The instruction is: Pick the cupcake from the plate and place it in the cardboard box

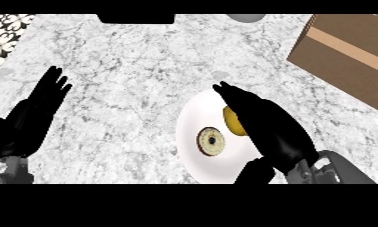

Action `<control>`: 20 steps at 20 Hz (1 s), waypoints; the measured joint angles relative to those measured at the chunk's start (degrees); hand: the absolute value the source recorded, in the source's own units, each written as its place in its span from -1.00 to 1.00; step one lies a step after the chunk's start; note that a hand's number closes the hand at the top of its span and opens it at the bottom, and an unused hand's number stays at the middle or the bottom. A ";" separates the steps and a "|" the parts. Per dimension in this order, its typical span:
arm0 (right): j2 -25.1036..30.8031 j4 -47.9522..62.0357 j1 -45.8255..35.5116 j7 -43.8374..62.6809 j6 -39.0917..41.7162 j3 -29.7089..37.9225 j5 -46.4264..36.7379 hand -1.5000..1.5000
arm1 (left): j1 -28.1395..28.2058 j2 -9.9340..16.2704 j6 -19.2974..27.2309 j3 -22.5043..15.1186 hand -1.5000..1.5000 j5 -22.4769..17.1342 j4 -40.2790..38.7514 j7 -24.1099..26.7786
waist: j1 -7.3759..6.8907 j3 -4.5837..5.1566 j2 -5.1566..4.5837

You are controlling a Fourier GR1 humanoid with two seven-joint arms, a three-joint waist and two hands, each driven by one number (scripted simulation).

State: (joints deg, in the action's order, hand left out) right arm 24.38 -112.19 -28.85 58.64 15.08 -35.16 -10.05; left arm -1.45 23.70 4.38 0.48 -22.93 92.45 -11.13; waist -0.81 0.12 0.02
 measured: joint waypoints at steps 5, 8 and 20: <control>-2.39 3.04 -0.96 1.22 1.29 -0.69 1.00 -1.00 | 0.23 0.06 -0.85 1.00 0.00 -0.06 0.60 -0.92 | 0.36 -0.04 0.04; -3.25 2.57 -0.14 1.91 1.73 -1.43 0.43 -1.00 | 0.53 -0.18 -1.48 1.82 0.00 0.19 0.14 -0.56 | 0.57 -0.06 0.06; -8.82 6.10 2.11 -1.21 4.54 -1.14 -6.59 -1.00 | 0.54 -2.89 -2.69 3.17 0.00 2.83 0.30 -0.72 | 0.62 -0.10 0.04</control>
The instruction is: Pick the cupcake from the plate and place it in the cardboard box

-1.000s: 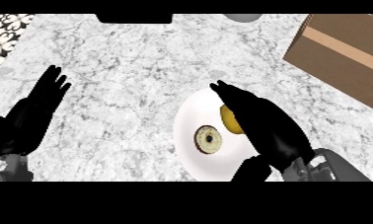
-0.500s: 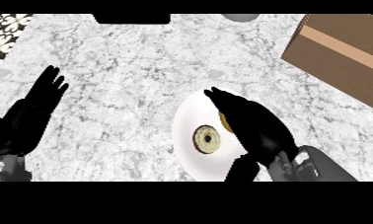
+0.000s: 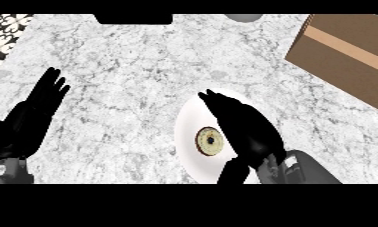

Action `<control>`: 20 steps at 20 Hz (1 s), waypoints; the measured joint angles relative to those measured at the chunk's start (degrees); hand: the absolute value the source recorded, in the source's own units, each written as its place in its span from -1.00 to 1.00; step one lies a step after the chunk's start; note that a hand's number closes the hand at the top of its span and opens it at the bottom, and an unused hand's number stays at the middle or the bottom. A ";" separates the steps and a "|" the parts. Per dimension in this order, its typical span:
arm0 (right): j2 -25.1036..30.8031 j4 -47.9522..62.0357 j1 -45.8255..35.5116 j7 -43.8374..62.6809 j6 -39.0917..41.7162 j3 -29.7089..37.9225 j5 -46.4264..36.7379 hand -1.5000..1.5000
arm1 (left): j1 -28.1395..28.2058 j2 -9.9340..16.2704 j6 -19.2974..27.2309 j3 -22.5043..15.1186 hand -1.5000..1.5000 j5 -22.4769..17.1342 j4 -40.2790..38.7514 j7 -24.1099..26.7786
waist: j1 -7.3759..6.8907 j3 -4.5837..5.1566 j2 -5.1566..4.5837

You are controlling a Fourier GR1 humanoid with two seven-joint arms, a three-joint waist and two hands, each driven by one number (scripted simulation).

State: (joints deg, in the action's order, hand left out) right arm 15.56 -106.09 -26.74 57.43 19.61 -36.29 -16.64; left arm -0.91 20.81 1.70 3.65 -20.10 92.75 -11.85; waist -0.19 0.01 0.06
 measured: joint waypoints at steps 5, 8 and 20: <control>-2.44 1.01 -0.22 -0.64 1.58 0.18 -3.11 -1.00 | -0.64 -0.73 -0.06 0.44 0.00 0.95 0.95 -1.76 | 0.02 0.00 0.00; -3.43 2.89 -0.68 -0.83 2.48 0.39 -4.07 -1.00 | -0.41 -0.59 -0.79 1.15 0.00 0.65 1.62 -2.41 | -0.04 0.01 0.01; -7.79 7.62 0.23 -1.19 5.20 0.50 -9.32 -1.00 | -1.15 -1.70 -2.63 2.98 0.00 1.91 -0.22 -1.88 | 0.07 0.01 -0.01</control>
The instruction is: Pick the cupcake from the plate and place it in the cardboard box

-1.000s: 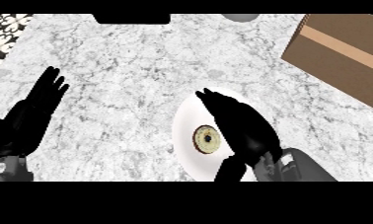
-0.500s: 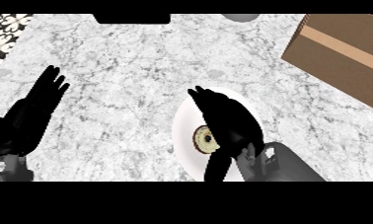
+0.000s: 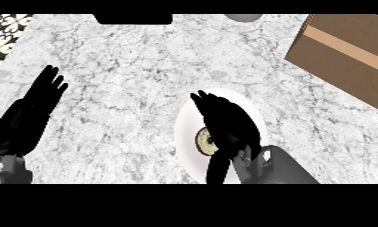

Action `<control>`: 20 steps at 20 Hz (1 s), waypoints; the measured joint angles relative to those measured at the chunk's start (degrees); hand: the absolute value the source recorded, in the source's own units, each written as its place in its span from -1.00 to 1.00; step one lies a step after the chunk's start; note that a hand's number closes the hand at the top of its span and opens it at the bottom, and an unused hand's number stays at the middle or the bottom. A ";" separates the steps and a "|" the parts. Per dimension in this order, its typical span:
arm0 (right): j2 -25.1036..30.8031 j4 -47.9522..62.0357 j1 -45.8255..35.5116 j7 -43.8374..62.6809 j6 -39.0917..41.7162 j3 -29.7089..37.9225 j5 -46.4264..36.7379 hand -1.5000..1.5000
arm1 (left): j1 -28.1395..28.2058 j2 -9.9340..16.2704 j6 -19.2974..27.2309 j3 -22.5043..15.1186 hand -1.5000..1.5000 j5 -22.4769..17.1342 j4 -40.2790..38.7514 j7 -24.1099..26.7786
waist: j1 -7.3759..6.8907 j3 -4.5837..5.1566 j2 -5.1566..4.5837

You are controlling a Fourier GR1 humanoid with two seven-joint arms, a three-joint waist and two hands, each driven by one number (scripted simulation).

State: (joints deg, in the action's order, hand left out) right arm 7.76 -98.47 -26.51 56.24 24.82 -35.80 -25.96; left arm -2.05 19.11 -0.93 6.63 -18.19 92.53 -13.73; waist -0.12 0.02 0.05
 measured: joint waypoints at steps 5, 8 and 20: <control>-0.57 1.52 1.67 -1.04 1.26 0.15 -2.27 -1.00 | 0.61 -1.22 0.16 -0.13 0.00 0.90 0.86 -0.30 | -0.02 -0.01 0.00; -1.67 3.92 1.35 -1.93 2.10 1.10 -3.44 -1.00 | 0.40 -1.40 -0.36 0.43 0.00 0.72 0.98 -0.71 | -0.07 -0.01 -0.02; -5.21 9.01 3.84 -4.79 4.82 2.26 -8.70 -1.00 | 0.31 -2.70 -1.90 1.94 0.00 1.85 1.32 -1.18 | -0.04 -0.01 -0.03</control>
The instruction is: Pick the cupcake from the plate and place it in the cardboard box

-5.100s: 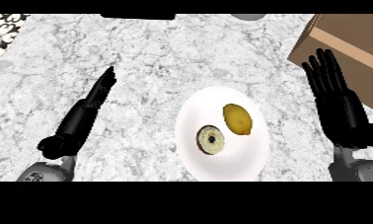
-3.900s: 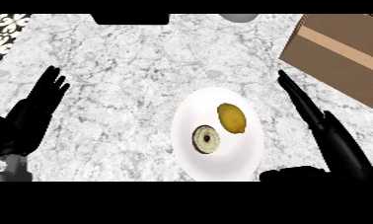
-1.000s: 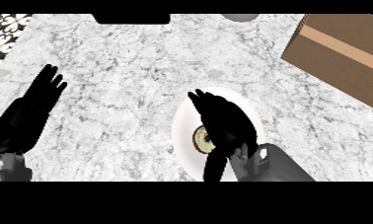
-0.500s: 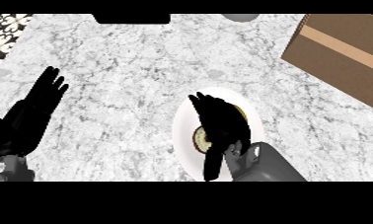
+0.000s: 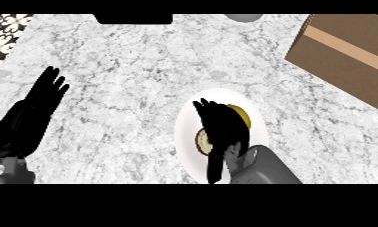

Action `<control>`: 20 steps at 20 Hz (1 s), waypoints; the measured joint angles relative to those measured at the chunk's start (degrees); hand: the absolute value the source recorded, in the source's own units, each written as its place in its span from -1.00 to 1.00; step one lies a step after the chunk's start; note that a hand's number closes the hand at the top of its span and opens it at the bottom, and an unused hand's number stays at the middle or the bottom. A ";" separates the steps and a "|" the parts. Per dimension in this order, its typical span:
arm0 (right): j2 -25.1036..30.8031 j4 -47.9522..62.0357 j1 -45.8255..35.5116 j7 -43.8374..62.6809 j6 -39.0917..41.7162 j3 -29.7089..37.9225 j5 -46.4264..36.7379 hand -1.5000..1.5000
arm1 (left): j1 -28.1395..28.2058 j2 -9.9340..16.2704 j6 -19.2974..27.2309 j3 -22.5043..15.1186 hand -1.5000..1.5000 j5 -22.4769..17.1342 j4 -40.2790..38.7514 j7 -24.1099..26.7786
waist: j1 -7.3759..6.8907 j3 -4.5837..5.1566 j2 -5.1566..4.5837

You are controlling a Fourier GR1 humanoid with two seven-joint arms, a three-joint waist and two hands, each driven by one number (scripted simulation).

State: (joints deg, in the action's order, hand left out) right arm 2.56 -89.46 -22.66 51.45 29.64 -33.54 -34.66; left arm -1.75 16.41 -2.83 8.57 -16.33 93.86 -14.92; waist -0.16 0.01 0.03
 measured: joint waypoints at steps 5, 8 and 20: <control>-1.09 1.72 1.04 -1.72 0.73 1.12 -2.93 -1.00 | 0.31 -0.84 -0.73 0.45 0.00 1.27 -0.55 0.69 | 0.02 -0.01 0.00; -1.15 0.61 2.50 -2.19 1.21 1.15 -4.04 1.00 | -0.22 -1.00 -1.22 1.13 0.00 1.25 -0.71 0.16 | 0.05 0.00 0.01; 1.52 2.77 1.79 -14.64 -0.57 3.11 -10.12 1.00 | 0.20 -2.52 -1.88 2.18 0.00 1.99 1.22 -1.37 | -0.01 0.01 0.14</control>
State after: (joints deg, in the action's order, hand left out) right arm 4.08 -86.69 -20.88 36.81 29.07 -30.42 -44.78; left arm -1.55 13.89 -4.71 10.75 -14.35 95.07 -16.29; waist -0.17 0.02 0.17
